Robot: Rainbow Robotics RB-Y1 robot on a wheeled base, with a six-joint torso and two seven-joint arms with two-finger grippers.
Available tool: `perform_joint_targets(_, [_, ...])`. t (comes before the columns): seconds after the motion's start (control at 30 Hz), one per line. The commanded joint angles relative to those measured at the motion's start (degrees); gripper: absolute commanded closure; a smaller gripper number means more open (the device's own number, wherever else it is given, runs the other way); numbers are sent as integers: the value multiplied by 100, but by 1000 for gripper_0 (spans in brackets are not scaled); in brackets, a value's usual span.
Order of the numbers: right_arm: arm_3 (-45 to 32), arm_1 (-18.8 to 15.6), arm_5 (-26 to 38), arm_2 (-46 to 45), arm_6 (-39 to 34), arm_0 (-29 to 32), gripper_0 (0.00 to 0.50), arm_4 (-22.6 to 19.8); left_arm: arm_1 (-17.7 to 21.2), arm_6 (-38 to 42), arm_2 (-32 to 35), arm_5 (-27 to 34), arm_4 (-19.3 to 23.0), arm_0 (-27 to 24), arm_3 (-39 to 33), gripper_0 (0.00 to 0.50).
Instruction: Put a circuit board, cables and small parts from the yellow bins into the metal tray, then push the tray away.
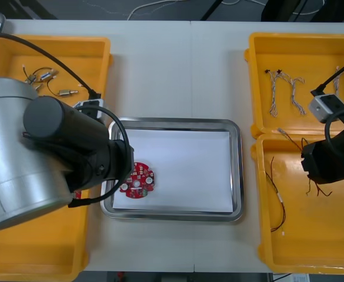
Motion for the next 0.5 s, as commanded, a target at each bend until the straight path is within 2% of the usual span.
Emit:
perform_joint_targets(0.03, [-143, -93, 18, 575, 634, -440, 500, 84, 425, -872, 693, 41, 350, 122, 58, 0])
perform_joint_targets(0.2, [-143, -93, 18, 1032, 1364, -739, 500, 127, 469, -1523, 1722, 41, 851, 131, 471, 0])
perform_joint_targets(0.27, [-152, -93, 18, 1181, 1592, -818, 500, 119, 469, -1742, 2012, 41, 930, 131, 647, 0])
perform_joint_targets(0.43, [-205, -93, 18, 1700, 2242, -1055, 500, 224, 469, -2489, 2495, 41, 799, 122, 1262, 0])
perform_joint_targets(0.5, [-196, -85, 18, 2025, 2524, -1213, 500, 312, 469, -2885, 2548, 41, 553, 96, 1552, 0])
